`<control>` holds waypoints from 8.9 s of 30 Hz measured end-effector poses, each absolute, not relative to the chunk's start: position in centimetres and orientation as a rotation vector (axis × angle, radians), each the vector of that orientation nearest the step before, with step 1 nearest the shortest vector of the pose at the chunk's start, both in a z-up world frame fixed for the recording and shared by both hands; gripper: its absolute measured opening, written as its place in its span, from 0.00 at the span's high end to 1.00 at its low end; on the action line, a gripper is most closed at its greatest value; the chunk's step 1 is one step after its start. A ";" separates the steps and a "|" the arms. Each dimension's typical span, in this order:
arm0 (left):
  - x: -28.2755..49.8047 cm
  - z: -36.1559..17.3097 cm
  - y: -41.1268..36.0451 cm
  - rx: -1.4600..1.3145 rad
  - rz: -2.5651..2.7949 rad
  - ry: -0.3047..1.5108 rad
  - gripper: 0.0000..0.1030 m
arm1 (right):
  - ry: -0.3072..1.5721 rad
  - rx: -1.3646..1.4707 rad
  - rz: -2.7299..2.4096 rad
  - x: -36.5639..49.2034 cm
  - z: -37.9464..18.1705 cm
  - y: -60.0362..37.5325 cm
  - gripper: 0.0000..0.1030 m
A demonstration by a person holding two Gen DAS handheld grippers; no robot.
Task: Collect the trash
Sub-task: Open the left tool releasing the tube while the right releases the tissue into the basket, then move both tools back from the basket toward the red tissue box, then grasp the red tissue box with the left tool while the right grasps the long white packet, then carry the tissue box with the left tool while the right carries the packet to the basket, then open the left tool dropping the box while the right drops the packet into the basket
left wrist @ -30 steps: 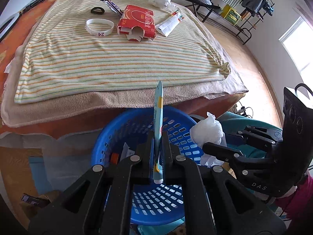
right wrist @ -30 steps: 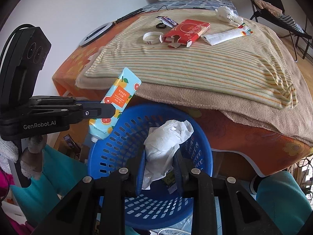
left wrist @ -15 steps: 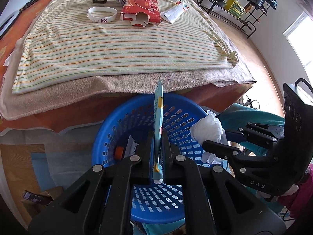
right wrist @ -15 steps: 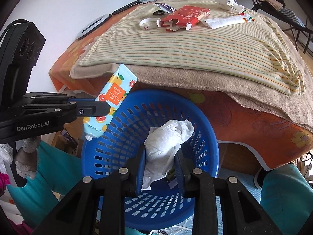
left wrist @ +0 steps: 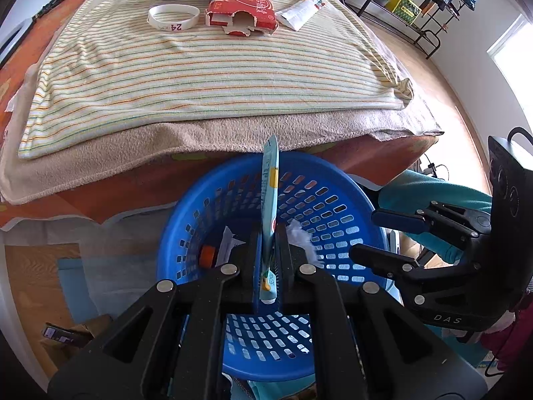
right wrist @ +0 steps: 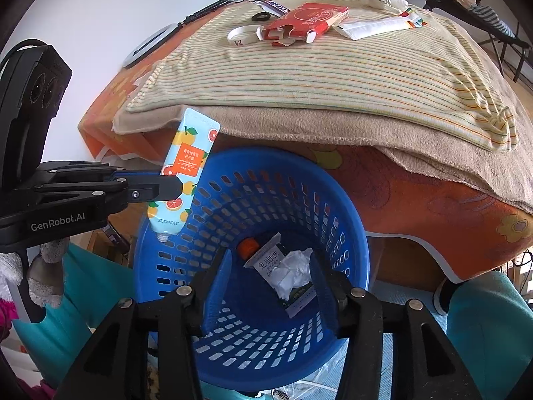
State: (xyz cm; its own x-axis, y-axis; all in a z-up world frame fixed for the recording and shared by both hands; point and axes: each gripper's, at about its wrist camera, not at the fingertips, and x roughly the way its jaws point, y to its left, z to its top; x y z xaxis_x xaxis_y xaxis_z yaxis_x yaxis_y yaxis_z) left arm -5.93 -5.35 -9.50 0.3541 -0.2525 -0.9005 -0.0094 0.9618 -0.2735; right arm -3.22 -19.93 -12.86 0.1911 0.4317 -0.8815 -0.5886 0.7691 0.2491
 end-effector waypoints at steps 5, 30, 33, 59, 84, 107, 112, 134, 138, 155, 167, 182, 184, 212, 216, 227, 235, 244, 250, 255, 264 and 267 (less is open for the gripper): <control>-5.9 -9.8 -5.3 -0.249 -0.155 1.209 0.95 | 1.178 -0.155 0.715 -3.1 -12.8 -19.8 0.42; -5.4 -8.6 -5.1 -0.242 -0.117 1.156 0.39 | 1.148 -0.155 0.642 -2.5 -12.0 -20.5 0.14; -5.2 -8.4 -5.0 -0.249 -0.112 1.152 0.39 | 1.141 -0.150 0.621 -2.2 -11.8 -20.7 0.10; 2.8 -3.0 -1.8 -0.292 -0.081 1.059 0.28 | 0.978 -0.022 0.548 5.1 -5.6 -22.5 0.06; 16.6 -6.1 0.9 -0.401 -0.048 1.113 0.28 | 1.038 0.148 0.457 22.0 -6.3 -21.2 0.20; 19.8 -6.9 -2.6 -0.180 -0.002 1.079 0.65 | 1.099 0.245 0.411 28.3 -9.3 -20.1 0.36; 19.4 -4.8 -3.8 -0.161 -0.042 1.022 0.81 | 1.101 0.256 0.402 28.7 -9.5 -20.3 0.39; 20.9 -5.5 -6.8 -0.382 -0.194 1.050 0.84 | 1.127 0.350 0.393 29.8 -11.3 -22.6 0.69; 21.2 -5.1 -6.4 -0.439 -0.207 1.029 0.83 | 1.137 0.395 0.409 29.6 -11.6 -23.1 0.74; 22.0 -5.9 -7.5 -0.445 -0.188 1.058 0.75 | 1.139 0.393 0.422 29.1 -11.6 -23.5 0.81; 19.0 -3.1 -6.2 -0.350 -0.170 1.009 0.81 | 1.084 0.314 0.450 25.6 -9.1 -22.9 0.83; 12.2 1.0 -4.1 -0.274 -0.168 0.945 0.84 | 1.004 0.184 0.535 17.8 -4.9 -22.7 0.83; 11.0 1.4 -4.1 -0.261 -0.173 0.940 0.84 | 1.000 0.158 0.552 16.2 -4.7 -22.5 0.83; -7.6 -3.6 -2.9 -0.283 -0.153 1.060 0.84 | 1.157 -0.094 0.767 -3.3 -8.7 -20.7 0.83; -8.8 -4.9 -3.2 -0.296 -0.163 1.086 0.84 | 1.204 -0.087 0.768 -4.0 -10.3 -20.9 0.83; -9.9 -8.8 -4.4 -0.275 -0.163 1.186 0.84 | 1.283 -0.119 0.747 -4.7 -13.8 -21.2 0.83; -9.5 -10.3 -5.3 -0.234 -0.157 1.220 0.84 | 1.313 -0.118 0.734 -4.2 -15.2 -21.1 0.83; -9.2 -11.0 -6.9 -0.158 -0.155 1.231 0.84 | 1.321 -0.109 0.718 -3.9 -15.7 -20.9 0.76; -9.0 -11.3 -7.5 -0.120 -0.140 1.232 0.83 | 1.313 -0.116 0.702 -3.8 -15.7 -20.9 0.62; -9.0 -11.3 -7.6 -0.105 -0.130 1.230 0.82 | 1.302 -0.121 0.686 -3.6 -15.6 -20.8 0.46; -9.0 -11.0 -7.3 -0.091 -0.108 1.209 0.51 | 1.293 -0.131 0.654 -3.4 -15.5 -21.3 0.22; -8.9 -10.9 -7.1 -0.094 -0.102 1.203 0.44 | 1.289 -0.126 0.643 -3.2 -15.4 -21.4 0.17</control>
State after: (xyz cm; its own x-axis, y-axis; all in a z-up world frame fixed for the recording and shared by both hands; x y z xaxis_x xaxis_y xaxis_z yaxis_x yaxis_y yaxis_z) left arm -8.91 -7.15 -10.89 0.3562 -0.1287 -0.9255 0.0283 0.9915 -0.1270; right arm -3.23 -21.45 -15.38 0.1315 0.3735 -0.9183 -0.5092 0.8202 0.2607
